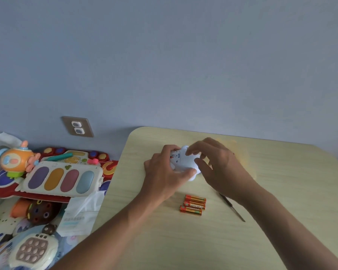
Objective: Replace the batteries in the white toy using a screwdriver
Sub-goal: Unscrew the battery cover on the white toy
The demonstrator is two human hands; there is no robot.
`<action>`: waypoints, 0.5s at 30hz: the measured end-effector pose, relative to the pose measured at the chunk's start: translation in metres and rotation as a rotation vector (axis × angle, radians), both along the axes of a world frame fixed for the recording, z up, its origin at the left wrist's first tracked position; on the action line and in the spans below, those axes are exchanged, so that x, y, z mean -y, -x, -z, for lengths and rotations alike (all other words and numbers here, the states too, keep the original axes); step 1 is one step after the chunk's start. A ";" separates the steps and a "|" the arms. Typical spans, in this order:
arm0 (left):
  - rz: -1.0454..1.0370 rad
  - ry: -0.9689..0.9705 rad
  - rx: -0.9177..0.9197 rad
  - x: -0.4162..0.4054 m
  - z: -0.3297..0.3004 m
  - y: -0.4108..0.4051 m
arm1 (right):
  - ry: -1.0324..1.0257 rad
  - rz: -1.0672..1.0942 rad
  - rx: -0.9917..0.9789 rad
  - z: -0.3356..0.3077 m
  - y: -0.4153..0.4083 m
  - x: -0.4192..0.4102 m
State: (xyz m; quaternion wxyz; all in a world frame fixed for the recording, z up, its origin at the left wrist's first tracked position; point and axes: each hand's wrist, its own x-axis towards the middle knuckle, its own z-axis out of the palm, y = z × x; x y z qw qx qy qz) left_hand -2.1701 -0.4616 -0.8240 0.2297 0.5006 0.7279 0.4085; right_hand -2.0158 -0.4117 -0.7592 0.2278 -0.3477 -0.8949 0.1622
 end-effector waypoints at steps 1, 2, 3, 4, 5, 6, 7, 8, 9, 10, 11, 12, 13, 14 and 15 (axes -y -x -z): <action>0.005 0.000 -0.003 -0.001 0.001 0.001 | 0.003 -0.039 0.027 -0.001 0.010 -0.006; 0.009 0.002 -0.009 -0.002 0.001 0.002 | 0.005 -0.074 0.057 0.000 0.018 -0.011; 0.009 0.003 -0.017 -0.003 0.002 0.002 | 0.008 -0.104 0.088 0.001 0.025 -0.016; 0.008 0.002 -0.024 -0.003 0.003 0.003 | 0.015 -0.125 0.115 0.003 0.030 -0.020; 0.008 -0.001 -0.028 -0.004 0.003 0.003 | 0.016 -0.135 0.134 0.005 0.033 -0.023; 0.005 -0.010 -0.032 -0.004 0.003 0.003 | 0.007 -0.137 0.148 0.009 0.034 -0.026; 0.002 -0.025 -0.040 -0.004 0.004 0.004 | -0.008 -0.137 0.158 0.012 0.034 -0.029; 0.000 -0.036 -0.050 -0.004 0.005 0.004 | -0.020 -0.135 0.166 0.015 0.034 -0.032; -0.001 -0.041 -0.058 -0.004 0.005 0.004 | -0.024 -0.134 0.170 0.018 0.034 -0.034; -0.005 -0.044 -0.059 -0.004 0.005 0.004 | -0.025 -0.138 0.176 0.020 0.033 -0.037; -0.011 -0.045 -0.054 -0.004 0.005 0.004 | -0.028 -0.145 0.182 0.021 0.033 -0.039; -0.014 -0.040 -0.048 -0.005 0.005 0.003 | -0.035 -0.155 0.193 0.022 0.033 -0.042; -0.013 -0.038 -0.048 -0.005 0.005 0.003 | -0.042 -0.163 0.205 0.022 0.033 -0.043; -0.010 -0.041 -0.056 -0.005 0.005 0.003 | -0.045 -0.169 0.215 0.022 0.034 -0.044; -0.007 -0.045 -0.067 -0.006 0.006 0.003 | -0.044 -0.174 0.222 0.022 0.035 -0.044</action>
